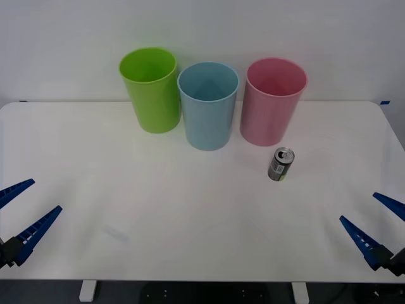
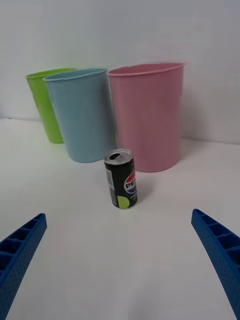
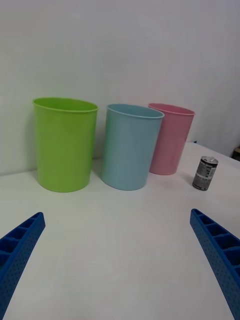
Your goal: Grasp the object on the table and drop it into the matching bin: aluminum can to the light blue bin, PET bottle to the pink bin.
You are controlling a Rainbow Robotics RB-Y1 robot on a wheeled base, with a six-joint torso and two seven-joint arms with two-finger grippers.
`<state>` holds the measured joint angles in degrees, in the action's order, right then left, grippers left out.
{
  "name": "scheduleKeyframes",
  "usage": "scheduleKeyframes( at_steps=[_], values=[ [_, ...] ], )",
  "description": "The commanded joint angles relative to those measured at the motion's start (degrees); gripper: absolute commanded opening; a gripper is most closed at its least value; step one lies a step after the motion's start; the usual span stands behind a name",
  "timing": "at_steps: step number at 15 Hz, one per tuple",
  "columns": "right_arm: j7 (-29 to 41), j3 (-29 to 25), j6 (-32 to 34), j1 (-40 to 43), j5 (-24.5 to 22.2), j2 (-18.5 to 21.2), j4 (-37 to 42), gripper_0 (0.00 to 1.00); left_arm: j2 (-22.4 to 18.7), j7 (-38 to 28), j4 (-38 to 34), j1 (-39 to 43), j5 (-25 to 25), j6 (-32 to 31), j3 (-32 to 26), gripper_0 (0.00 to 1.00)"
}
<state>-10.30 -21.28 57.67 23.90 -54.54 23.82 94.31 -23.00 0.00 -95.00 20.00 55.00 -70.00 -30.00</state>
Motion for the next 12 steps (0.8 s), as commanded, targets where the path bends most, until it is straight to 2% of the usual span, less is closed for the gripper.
scheduleKeyframes(
  at_steps=[1,3,12],
  values=[
    [-4.1,4.4,-5.0,0.0,0.0,0.0,0.0,1.00,0.0,0.0,0.0,0.0,0.0,0.0,0.0,1.00],
    [-6.6,7.5,-8.5,-0.5,0.0,0.0,0.0,1.00,0.0,0.0,0.0,0.0,0.0,0.0,0.0,1.00],
    [-8.5,17.3,-21.1,-4.0,0.0,0.0,0.0,1.00,0.0,0.0,0.0,0.0,0.0,0.0,0.0,1.00]
  ],
)
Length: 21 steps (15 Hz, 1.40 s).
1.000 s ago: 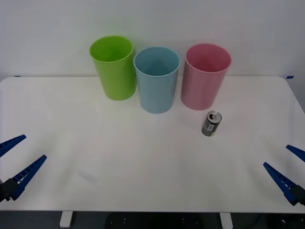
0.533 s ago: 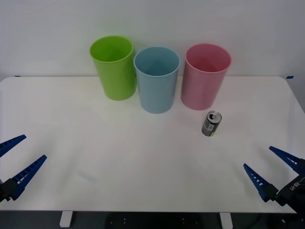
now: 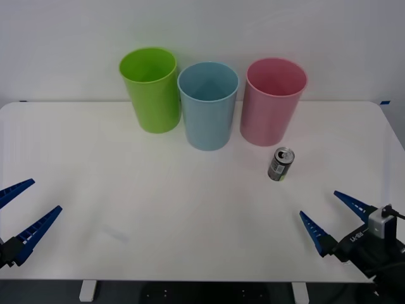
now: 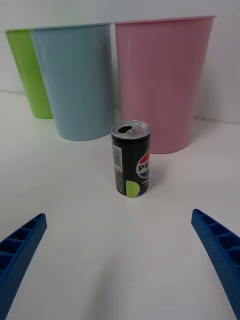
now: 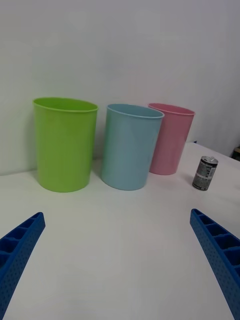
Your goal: Grasp the object on the table and drop it into the matching bin: aluminum can to the light blue bin, PET bottle to the pink bin.
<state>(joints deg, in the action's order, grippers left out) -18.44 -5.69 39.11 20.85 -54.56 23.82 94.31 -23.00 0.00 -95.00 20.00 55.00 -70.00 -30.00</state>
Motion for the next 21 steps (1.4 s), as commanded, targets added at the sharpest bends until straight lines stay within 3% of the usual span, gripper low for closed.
scheduleKeyframes(
  at_steps=[1,7,14,21],
  values=[
    [-0.5,2.5,-3.7,-1.2,0.0,0.0,0.0,1.00,0.0,0.0,0.0,0.0,0.0,0.0,0.0,1.00],
    [-1.3,6.7,-10.1,-4.0,0.1,-0.3,-0.6,1.00,0.0,0.0,0.0,0.0,0.0,0.0,0.0,1.00],
    [-2.4,5.9,-8.7,-13.6,-1.9,-4.8,-11.9,1.00,0.0,0.0,0.0,0.0,0.0,0.0,0.0,1.00],
    [-3.2,5.5,-9.8,-20.5,-2.7,-6.5,-19.2,1.00,0.0,0.0,0.0,0.0,0.0,0.0,0.0,1.00]
  ],
)
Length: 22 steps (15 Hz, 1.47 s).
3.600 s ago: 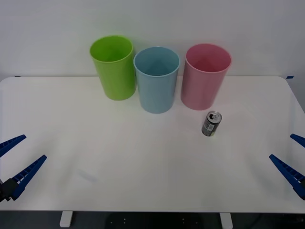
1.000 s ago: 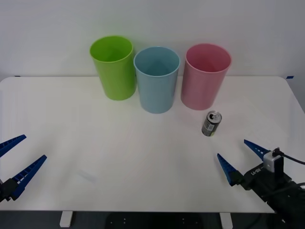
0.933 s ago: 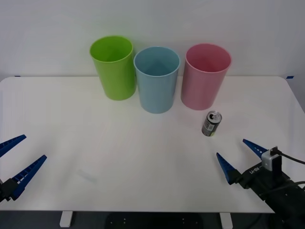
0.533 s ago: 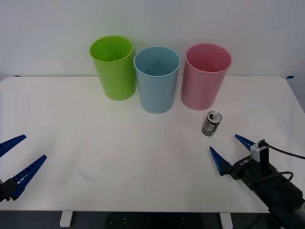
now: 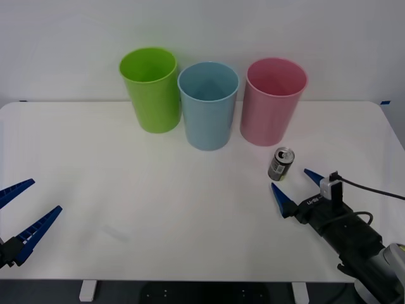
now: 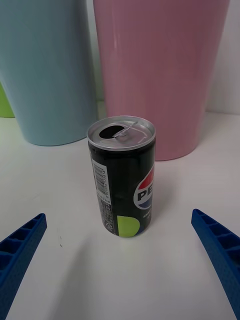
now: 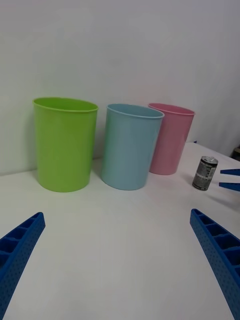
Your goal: Grasp the object on the table and drop it into the matching bin: aluminum can to the light blue bin, PET bottle to the pink bin.
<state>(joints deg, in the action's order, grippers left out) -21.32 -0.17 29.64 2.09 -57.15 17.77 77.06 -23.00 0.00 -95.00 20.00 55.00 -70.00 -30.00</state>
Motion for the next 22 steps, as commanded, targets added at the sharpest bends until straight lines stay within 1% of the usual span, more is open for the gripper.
scheduleKeyframes(
  at_steps=[1,10,17,22],
  values=[
    [-0.5,0.0,-0.5,-3.1,-0.2,-0.7,-3.4,1.00,0.0,0.0,0.0,0.0,0.0,0.0,0.0,1.00],
    [-1.6,0.0,-1.7,-11.6,-0.7,-2.4,-12.3,1.00,0.0,0.0,0.0,0.0,0.0,0.0,0.0,1.00],
    [-1.7,2.4,-5.3,-14.0,-0.7,-2.6,-12.9,1.00,0.0,0.0,0.0,0.0,0.0,0.0,0.0,1.00],
    [-1.8,2.5,-5.4,-14.1,-0.7,-2.6,-12.9,1.00,0.0,0.0,0.0,0.0,0.0,0.0,0.0,1.00]
  ],
)
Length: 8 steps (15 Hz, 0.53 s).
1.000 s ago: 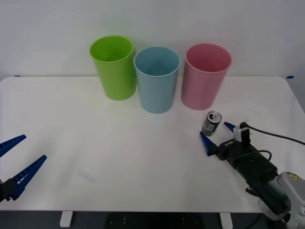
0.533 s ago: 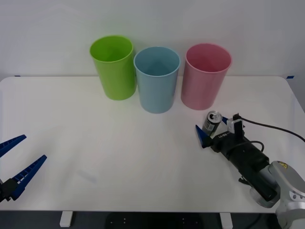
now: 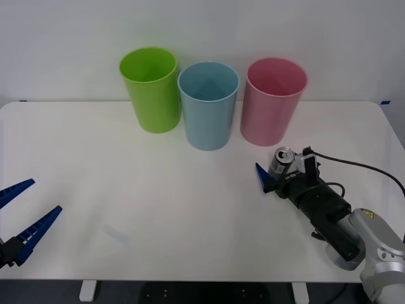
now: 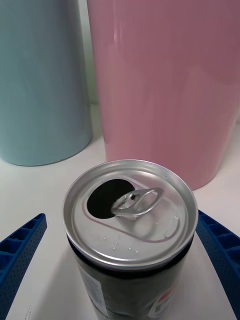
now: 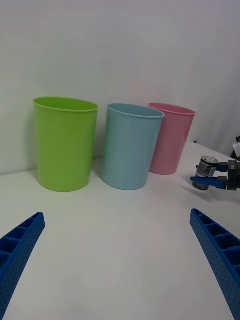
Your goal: Grasp the object on the table and drop it into the matching bin: aluminum can to the light blue bin, PET bottle to the pink bin.
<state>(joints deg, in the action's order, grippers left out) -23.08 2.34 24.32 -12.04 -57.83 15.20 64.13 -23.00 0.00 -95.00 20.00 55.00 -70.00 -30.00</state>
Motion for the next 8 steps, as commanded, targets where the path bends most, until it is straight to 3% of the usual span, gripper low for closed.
scheduleKeyframes(
  at_steps=[1,2,3,8],
  values=[
    [0.0,0.0,0.0,0.0,0.1,0.0,0.0,0.40,0.0,0.0,0.0,0.0,0.0,0.0,0.0,1.00],
    [-0.1,0.1,0.0,0.0,0.0,0.0,0.0,0.14,0.0,0.0,0.0,0.0,0.0,0.0,0.0,1.00],
    [-0.3,0.1,0.0,0.0,0.1,0.0,0.0,0.00,0.0,0.0,0.0,0.0,0.0,0.0,0.0,1.00],
    [-0.2,0.2,0.1,0.0,0.0,0.0,0.0,0.00,0.0,0.0,0.0,0.0,0.0,0.0,0.0,1.00]
  ],
)
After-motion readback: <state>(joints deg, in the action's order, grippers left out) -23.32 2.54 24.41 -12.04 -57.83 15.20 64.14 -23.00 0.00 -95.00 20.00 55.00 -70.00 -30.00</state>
